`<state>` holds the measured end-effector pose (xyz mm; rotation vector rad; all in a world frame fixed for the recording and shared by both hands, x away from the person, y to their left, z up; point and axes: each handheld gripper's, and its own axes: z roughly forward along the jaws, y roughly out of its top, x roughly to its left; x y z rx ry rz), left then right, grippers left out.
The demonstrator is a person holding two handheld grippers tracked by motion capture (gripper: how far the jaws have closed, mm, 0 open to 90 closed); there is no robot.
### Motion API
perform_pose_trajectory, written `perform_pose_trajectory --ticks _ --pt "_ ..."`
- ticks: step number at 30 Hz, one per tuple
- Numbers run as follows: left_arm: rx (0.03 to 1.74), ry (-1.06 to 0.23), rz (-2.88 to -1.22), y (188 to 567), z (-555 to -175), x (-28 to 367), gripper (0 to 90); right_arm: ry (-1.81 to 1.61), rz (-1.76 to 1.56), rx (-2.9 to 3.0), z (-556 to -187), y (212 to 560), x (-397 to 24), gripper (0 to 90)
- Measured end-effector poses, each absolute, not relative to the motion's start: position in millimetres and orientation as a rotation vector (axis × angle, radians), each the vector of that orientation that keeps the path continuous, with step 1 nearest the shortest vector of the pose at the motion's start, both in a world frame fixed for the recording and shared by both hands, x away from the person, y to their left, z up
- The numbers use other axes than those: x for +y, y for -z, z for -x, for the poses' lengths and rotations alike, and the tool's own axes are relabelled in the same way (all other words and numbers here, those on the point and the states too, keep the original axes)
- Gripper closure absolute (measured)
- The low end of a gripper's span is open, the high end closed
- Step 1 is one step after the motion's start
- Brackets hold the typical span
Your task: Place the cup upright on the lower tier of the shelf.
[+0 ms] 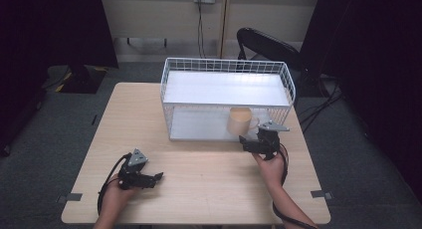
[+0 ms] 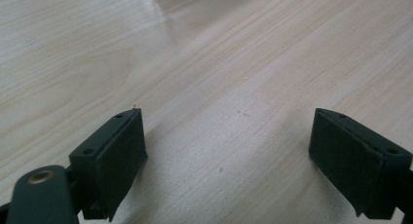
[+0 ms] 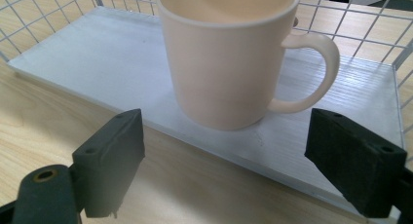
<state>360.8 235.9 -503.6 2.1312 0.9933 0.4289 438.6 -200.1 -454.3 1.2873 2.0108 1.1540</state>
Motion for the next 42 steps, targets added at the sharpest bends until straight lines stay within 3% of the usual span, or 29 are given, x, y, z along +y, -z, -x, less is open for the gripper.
perform_pose_trajectory --ticks 42 --pt "0.997 -0.431 -2.129 504 -361 236 13.2 -1.216 -1.180 2.183 -415 441 -210 13.2"
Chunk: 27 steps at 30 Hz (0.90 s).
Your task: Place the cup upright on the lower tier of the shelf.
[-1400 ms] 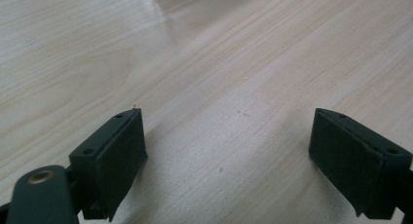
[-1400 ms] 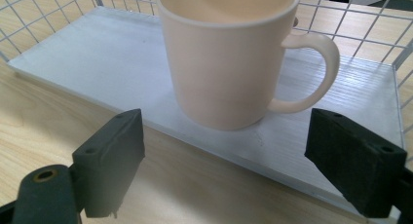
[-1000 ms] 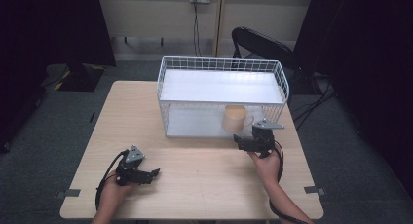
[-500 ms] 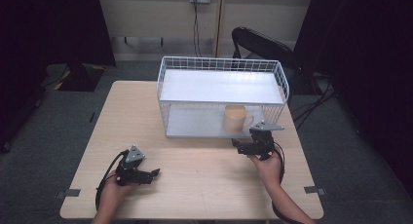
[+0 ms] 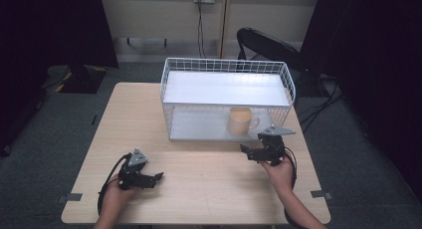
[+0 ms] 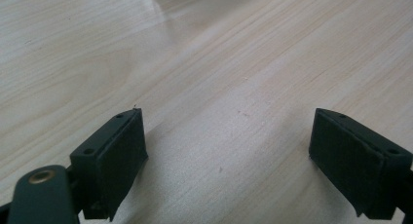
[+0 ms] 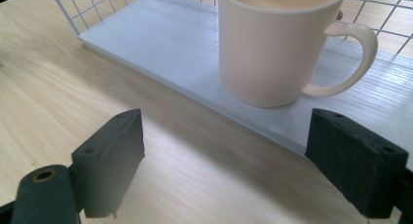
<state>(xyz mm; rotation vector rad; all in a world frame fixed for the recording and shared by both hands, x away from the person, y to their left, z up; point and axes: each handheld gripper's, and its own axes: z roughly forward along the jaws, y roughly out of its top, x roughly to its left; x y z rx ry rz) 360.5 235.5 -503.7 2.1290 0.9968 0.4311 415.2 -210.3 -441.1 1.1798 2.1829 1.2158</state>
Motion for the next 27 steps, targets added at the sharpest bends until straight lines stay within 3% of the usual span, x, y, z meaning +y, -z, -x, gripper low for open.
perform_pose_trajectory --ticks 27 --pt "0.997 -0.431 -2.129 504 -360 236 13.2 -1.193 -1.113 2.242 -392 445 -239 13.3"
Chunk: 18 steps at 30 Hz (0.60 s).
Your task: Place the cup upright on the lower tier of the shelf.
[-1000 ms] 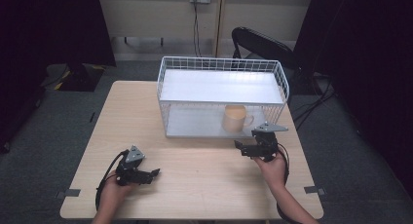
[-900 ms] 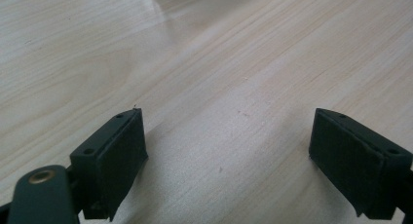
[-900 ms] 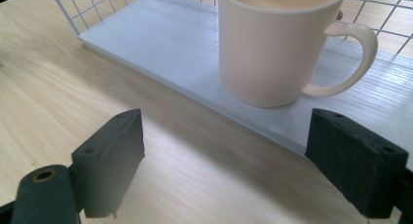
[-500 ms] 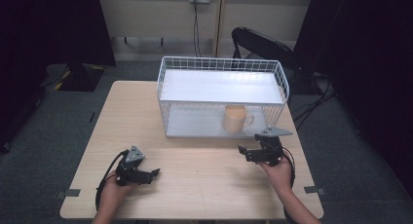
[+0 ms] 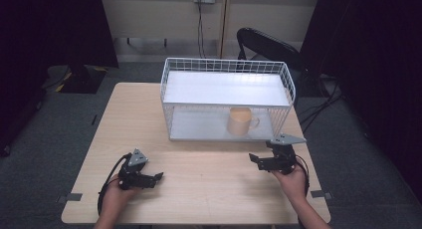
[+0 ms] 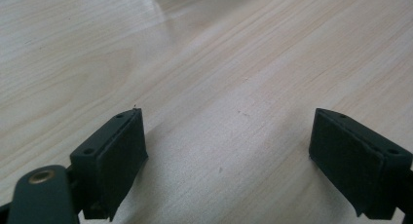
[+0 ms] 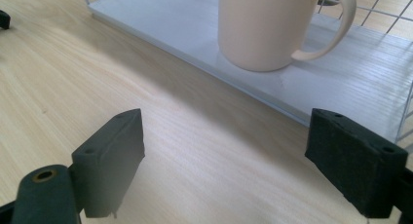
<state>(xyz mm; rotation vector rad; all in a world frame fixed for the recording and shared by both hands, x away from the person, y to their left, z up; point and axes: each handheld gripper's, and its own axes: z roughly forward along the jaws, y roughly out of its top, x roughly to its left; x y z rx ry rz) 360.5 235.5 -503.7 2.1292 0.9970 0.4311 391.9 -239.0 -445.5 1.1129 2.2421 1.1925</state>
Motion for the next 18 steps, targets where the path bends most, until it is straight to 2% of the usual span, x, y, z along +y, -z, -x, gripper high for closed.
perform_pose_trajectory --ticks 18 --pt "0.999 -0.433 -2.127 504 -360 235 13.3 -1.175 -1.114 2.264 -380 452 -259 13.4"
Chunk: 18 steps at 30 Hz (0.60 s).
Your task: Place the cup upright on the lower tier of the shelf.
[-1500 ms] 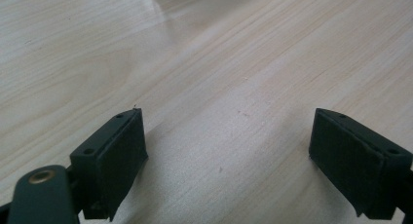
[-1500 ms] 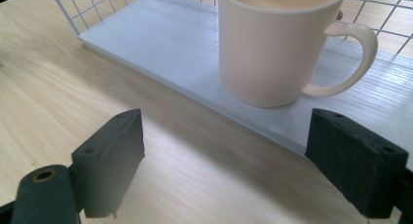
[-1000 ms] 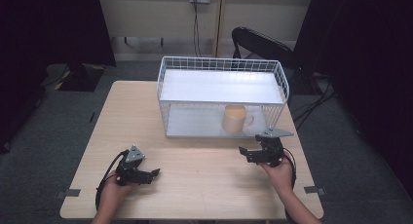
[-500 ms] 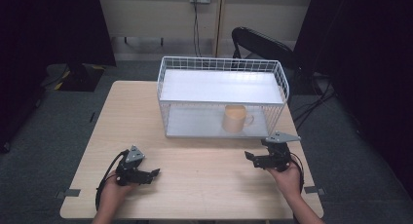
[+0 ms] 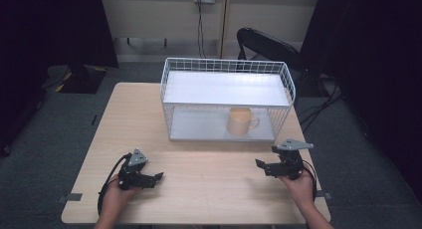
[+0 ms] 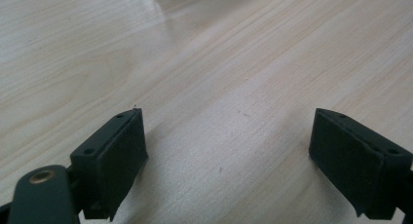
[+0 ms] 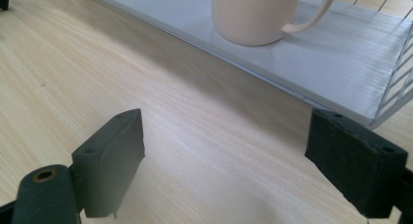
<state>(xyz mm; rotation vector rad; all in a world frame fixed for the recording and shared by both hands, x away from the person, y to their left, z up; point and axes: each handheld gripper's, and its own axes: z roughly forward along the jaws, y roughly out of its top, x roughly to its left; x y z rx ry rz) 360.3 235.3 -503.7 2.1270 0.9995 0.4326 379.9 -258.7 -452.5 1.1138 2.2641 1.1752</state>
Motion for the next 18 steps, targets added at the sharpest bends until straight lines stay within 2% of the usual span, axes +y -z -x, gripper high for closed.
perform_pose_trajectory --ticks 18 --pt "1.001 -0.436 -2.127 504 -360 235 13.3 -1.159 -1.126 2.292 -367 466 -276 13.6"
